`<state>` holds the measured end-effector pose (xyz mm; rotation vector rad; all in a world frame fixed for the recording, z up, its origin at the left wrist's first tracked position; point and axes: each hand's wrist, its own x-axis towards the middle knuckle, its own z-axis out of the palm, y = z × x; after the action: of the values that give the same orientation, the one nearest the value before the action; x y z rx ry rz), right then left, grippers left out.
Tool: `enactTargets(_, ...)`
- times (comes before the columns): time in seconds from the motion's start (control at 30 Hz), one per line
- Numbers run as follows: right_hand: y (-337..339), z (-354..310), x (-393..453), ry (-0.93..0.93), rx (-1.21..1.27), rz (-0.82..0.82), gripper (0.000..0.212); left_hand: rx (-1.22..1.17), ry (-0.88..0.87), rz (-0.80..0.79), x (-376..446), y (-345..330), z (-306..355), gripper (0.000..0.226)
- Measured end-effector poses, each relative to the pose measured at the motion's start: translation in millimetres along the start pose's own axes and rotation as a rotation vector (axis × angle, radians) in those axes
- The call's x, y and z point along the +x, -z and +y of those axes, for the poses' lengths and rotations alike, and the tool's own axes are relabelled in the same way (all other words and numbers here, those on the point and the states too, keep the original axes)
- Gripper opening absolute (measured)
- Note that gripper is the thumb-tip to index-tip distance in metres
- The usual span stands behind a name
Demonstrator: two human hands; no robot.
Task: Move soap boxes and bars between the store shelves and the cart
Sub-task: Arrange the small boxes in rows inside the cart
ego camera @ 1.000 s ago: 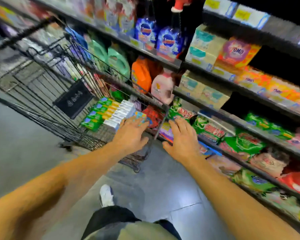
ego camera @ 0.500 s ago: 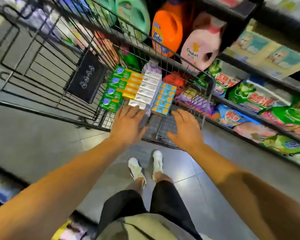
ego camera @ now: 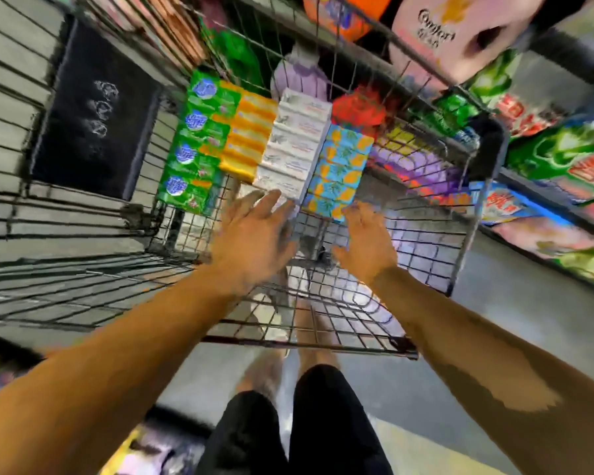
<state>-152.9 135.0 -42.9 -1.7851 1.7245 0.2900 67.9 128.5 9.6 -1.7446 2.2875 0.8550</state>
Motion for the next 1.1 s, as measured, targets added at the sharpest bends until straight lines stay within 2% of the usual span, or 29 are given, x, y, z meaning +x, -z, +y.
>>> enactTargets(0.13,-26.3,5.5,28.0,-0.061,-0.01,-0.089,0.076,-0.047,-0.005,-0.06,27.5,-15.7,-11.7,0.088)
enactTargets(0.3,-44.5,4.1,42.6,-0.106,0.018,0.093,0.066,-0.009,-0.004,-0.123,48.2,-28.1,-21.6,0.08)
enactTargets(0.47,-42.3,6.3,49.6,-0.137,0.039,0.096,0.055,-0.012,0.003,-0.125,49.3,-29.9,-17.8,0.072)
enactTargets(0.57,-27.4,8.8,36.3,-0.081,0.149,0.076,0.05,-0.031,-0.016,-0.121,48.5,-20.4,-9.2,0.071)
enactTargets(0.63,-13.9,11.4,25.0,-0.03,0.203,0.019,0.049,-0.048,-0.04,-0.18,47.7,-15.4,1.5,0.07)
enactTargets(0.77,11.2,10.5,8.3,-0.002,0.526,-0.107,0.049,-0.053,-0.07,-0.263,46.2,-12.4,22.7,0.061)
enactTargets(0.9,24.6,7.3,11.4,-0.089,0.866,-0.172,0.034,-0.174,0.003,-0.323,46.7,-11.3,24.9,0.058)
enactTargets(0.93,23.9,7.7,17.8,-0.131,0.9,-0.14,0.03,-0.199,0.033,-0.32,45.1,-10.7,21.3,0.057)
enactTargets(1.03,12.9,15.9,42.9,-0.131,0.624,0.07,0.039,-0.275,0.109,-0.281,36.7,-10.3,5.3,0.056)
enactTargets(1.1,2.5,18.8,55.5,-0.079,0.428,0.107,0.046,-0.299,0.119,-0.223,31.6,-10.8,-4.0,0.062)
